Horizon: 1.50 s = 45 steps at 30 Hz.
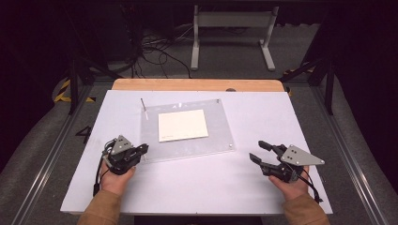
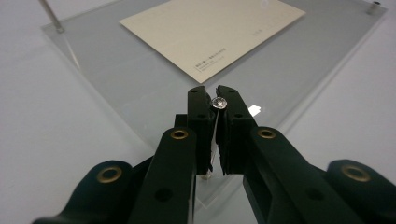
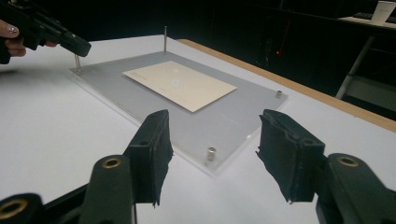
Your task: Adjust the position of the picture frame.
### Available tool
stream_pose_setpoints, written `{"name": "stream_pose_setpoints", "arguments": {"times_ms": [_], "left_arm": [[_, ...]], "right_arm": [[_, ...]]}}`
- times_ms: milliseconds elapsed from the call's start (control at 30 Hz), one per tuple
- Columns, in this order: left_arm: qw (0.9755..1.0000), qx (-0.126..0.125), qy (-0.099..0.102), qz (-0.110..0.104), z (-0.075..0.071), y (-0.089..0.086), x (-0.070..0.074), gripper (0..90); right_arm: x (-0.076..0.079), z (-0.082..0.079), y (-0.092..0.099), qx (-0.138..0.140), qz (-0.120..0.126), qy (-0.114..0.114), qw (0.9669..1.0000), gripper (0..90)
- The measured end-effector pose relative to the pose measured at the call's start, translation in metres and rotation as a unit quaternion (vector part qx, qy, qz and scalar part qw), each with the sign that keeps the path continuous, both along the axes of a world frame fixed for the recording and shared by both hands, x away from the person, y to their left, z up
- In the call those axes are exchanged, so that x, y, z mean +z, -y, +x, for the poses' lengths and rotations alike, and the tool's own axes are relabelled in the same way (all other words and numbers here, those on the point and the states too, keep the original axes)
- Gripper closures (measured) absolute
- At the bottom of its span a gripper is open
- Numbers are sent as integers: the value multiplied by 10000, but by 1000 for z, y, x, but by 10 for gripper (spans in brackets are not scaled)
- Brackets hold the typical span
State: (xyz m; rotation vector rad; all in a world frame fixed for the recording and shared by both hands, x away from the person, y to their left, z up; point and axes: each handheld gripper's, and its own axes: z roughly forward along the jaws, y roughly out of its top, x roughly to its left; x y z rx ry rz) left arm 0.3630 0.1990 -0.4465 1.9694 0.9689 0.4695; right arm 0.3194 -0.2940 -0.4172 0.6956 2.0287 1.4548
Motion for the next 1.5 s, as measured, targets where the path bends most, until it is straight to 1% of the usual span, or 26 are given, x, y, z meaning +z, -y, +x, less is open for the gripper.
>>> {"name": "stream_pose_setpoints", "arguments": {"times_ms": [67,100,233,300,467,500,533,600,633,667,700,767,800,833,867,1000,1033,1067,1133,1167,1233,1267,1333,1400,1467,1500], "left_arm": [[9999,-143,2,44,0,10,1,846],[9999,-143,2,44,0,10,1,846],[9987,-502,-31,86,-3,35,1,846],[9978,-648,-49,104,-5,43,2,847],[9949,-997,-97,112,-16,61,2,846],[9949,-997,-97,112,-16,61,2,845],[9934,-1123,-80,235,-21,69,0,845],[9932,-1134,-64,248,-22,70,0,845],[9933,-1133,-83,230,-22,70,0,845],[9933,-1142,-102,175,-22,70,-1,844],[9933,-1142,-102,175,-22,70,-1,844],[9931,-1147,-67,219,-22,69,0,844],[9931,-1146,-64,220,-22,69,-1,844],[9931,-1148,-61,208,-22,69,-1,844],[9932,-1146,-91,158,-22,69,-1,840],[9930,-1176,-107,97,-22,68,-2,827],[9930,-1169,-125,69,-22,67,-2,827],[9930,-1178,-123,45,-22,66,-2,817],[9930,-1175,-125,36,-23,66,-2,811],[9930,-1175,-125,36,-23,66,-2,809],[9928,-1187,-122,17,-23,65,-1,805],[9928,-1190,-123,11,-23,65,-1,802],[9930,-1174,-126,-28,-23,64,-1,795],[9931,-1168,-104,-31,-23,64,-1,789],[9931,-1166,-136,-61,-23,63,-2,784],[9931,-1165,-130,-59,-23,63,-2,782]], "right_arm": [[0,0,-1,14,-25,-4,10000,437],[0,0,-1,14,-25,-4,10000,437],[0,0,0,6,-23,-22,10000,442],[1,1,1,5,-30,-37,10000,449],[2,7,-1,20,-183,-229,9996,504],[2,9,-2,8,-226,-310,9993,516],[3,11,-3,3,-291,-357,9989,531],[3,14,-3,-55,-372,-424,9984,547],[4,16,-3,-109,-444,-515,9976,561],[6,26,-2,-204,-557,-702,9958,593],[6,26,-2,-204,-557,-702,9958,593],[7,36,-1,-307,-677,-897,9932,605],[8,43,-1,-275,-690,-1005,9922,609],[8,49,-1,-303,-780,-1090,9905,610],[7,60,-3,-346,-929,-1258,9871,617],[4,77,-9,-433,-1223,-1537,9796,636],[4,77,-9,-433,-1223,-1537,9796,636],[2,86,-12,-479,-1377,-1657,9753,654],[0,94,-13,-497,-1467,-1740,9725,676],[0,94,-13,-497,-1467,-1740,9725,676],[-2,103,-15,-533,-1614,-1896,9670,686],[-3,107,-15,-553,-1649,-1931,9656,686],[-3,113,-15,-578,-1636,-1964,9651,692],[-4,118,-15,-621,-1693,-2043,9622,697],[-6,122,-15,-631,-1706,-2085,9610,712],[-6,125,-15,-635,-1742,-2143,9590,719]]}}
